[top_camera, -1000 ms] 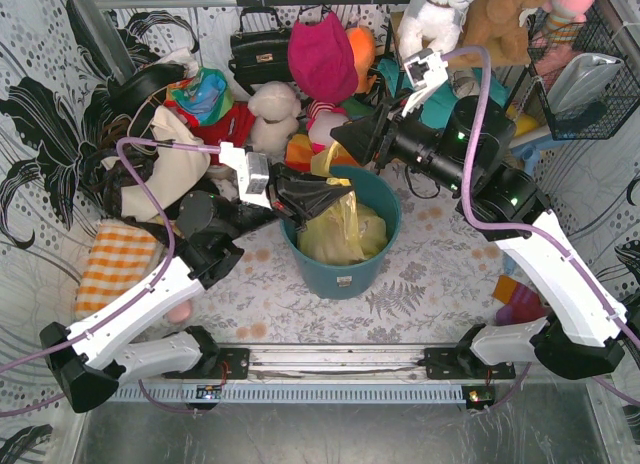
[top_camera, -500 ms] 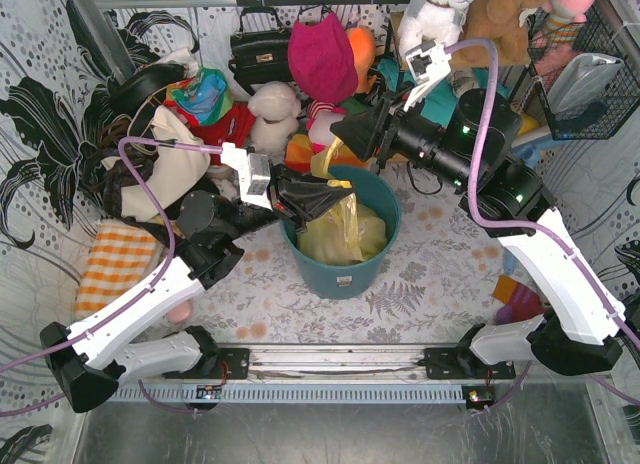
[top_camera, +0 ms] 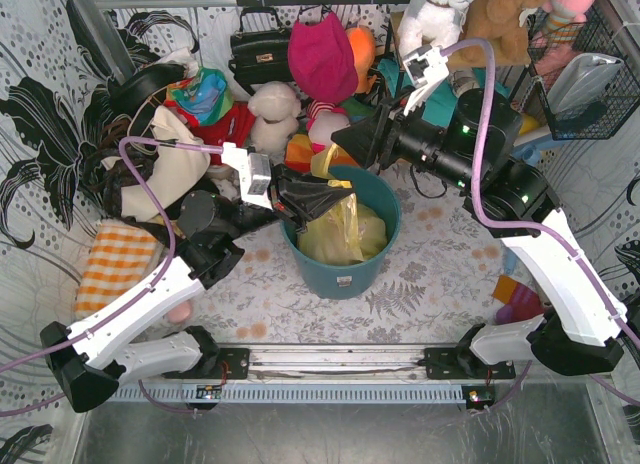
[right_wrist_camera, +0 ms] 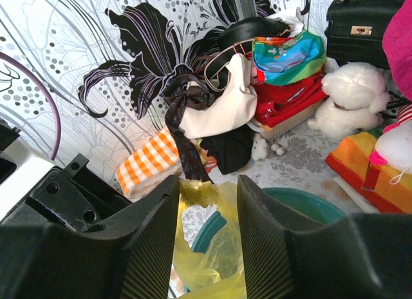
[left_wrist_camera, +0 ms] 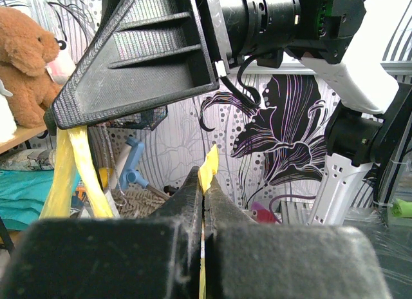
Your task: Tie the trash bag
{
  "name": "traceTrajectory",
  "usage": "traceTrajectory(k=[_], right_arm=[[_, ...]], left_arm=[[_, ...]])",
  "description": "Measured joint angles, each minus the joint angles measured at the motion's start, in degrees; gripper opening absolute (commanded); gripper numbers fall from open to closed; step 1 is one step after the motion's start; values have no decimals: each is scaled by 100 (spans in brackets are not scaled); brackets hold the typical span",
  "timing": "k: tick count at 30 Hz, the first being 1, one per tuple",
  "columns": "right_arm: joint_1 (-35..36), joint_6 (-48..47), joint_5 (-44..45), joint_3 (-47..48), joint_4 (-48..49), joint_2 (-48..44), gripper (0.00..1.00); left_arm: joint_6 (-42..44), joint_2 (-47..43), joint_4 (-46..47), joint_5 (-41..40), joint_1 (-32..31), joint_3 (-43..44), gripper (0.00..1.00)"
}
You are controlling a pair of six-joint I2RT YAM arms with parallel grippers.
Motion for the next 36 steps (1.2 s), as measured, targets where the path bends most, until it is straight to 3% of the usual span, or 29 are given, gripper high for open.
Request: traceTrajectory(k=[7, 13, 18, 28, 30, 33, 36], right_arm=[[0, -2, -72, 70, -68, 13, 42], [0, -4, -76, 94, -81, 13, 34], [0, -24, -118, 94, -98, 15, 40], [0, -61, -162, 127, -168, 22, 39], [0, -66, -162, 127, -186, 22, 30], [0, -111, -166, 133, -210, 22, 0], [0, -125, -160, 160, -227, 22, 0]], left_arm=[[0, 7, 0, 4, 0, 0, 0], [0, 11, 0, 4, 0, 0, 0], [-2, 11, 2, 4, 0, 0, 0], [-7, 13, 4, 9, 0, 0, 0], [-9, 15, 7, 11, 0, 0, 0], [-26, 17, 11, 11, 0, 0, 0], [-35, 39, 26, 11, 0, 0, 0]])
